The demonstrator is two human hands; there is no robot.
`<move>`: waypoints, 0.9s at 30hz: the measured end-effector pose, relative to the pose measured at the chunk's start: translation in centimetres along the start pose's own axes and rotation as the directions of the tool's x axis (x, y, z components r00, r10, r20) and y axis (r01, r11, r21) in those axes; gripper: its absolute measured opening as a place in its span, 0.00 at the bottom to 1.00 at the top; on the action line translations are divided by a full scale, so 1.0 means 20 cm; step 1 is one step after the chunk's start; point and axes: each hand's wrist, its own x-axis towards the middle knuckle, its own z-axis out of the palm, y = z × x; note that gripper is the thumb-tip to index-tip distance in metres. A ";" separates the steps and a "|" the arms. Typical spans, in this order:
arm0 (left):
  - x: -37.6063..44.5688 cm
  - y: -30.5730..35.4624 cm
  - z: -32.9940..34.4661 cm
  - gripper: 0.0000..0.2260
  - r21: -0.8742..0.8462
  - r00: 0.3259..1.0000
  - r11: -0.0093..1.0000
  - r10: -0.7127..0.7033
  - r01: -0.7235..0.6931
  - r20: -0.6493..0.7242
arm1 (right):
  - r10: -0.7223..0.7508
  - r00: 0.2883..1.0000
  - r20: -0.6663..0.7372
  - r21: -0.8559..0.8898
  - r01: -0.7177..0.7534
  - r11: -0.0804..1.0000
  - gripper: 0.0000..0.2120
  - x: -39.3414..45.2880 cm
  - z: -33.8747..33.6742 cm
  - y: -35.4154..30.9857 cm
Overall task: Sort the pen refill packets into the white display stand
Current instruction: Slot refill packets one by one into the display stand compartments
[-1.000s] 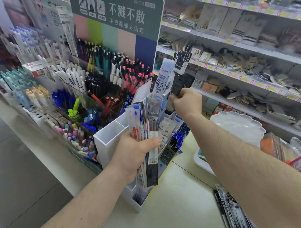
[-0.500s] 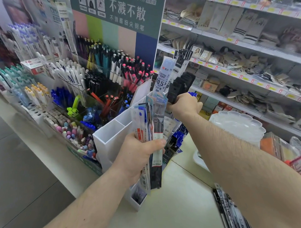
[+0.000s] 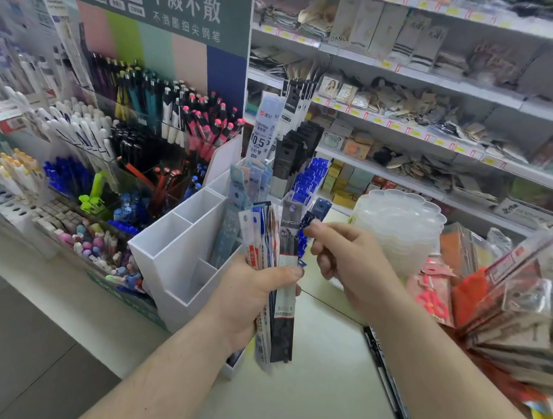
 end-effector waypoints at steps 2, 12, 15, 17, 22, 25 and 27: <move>0.00 -0.01 0.02 0.12 0.015 1.000 1.000 0.015 -0.016 0.018 | 0.001 0.998 0.069 -0.055 0.003 0.998 0.06 -0.06 0.01 0.03; -0.01 0.03 -0.02 0.09 -0.052 0.997 0.999 -0.005 0.001 -0.081 | -0.092 0.988 -0.123 0.126 0.107 0.986 0.08 -0.02 -0.09 -0.09; -0.02 0.08 -0.07 0.07 -0.090 0.987 0.996 0.009 -0.024 -0.162 | -0.166 0.928 -0.333 0.134 0.221 0.966 0.05 0.08 -0.15 -0.19; -0.03 0.11 -0.09 0.07 -0.103 0.985 0.994 0.018 -0.036 -0.169 | -0.209 0.882 -0.422 0.092 0.271 0.958 0.08 0.17 -0.15 -0.24; -0.05 0.14 -0.10 0.08 -0.124 0.988 0.991 0.020 -0.040 -0.155 | -0.372 0.871 -0.322 -0.226 0.311 0.923 0.14 0.39 -0.02 -0.25; -0.07 0.14 -0.11 0.08 -0.112 0.987 0.993 0.021 -0.039 -0.159 | -0.437 0.859 -0.268 -0.370 0.327 0.870 0.11 0.48 0.07 -0.24; -0.07 0.14 -0.12 0.08 -0.102 0.988 0.994 0.017 -0.033 -0.156 | -0.486 0.839 -0.244 -0.452 0.345 0.823 0.08 0.52 0.11 -0.23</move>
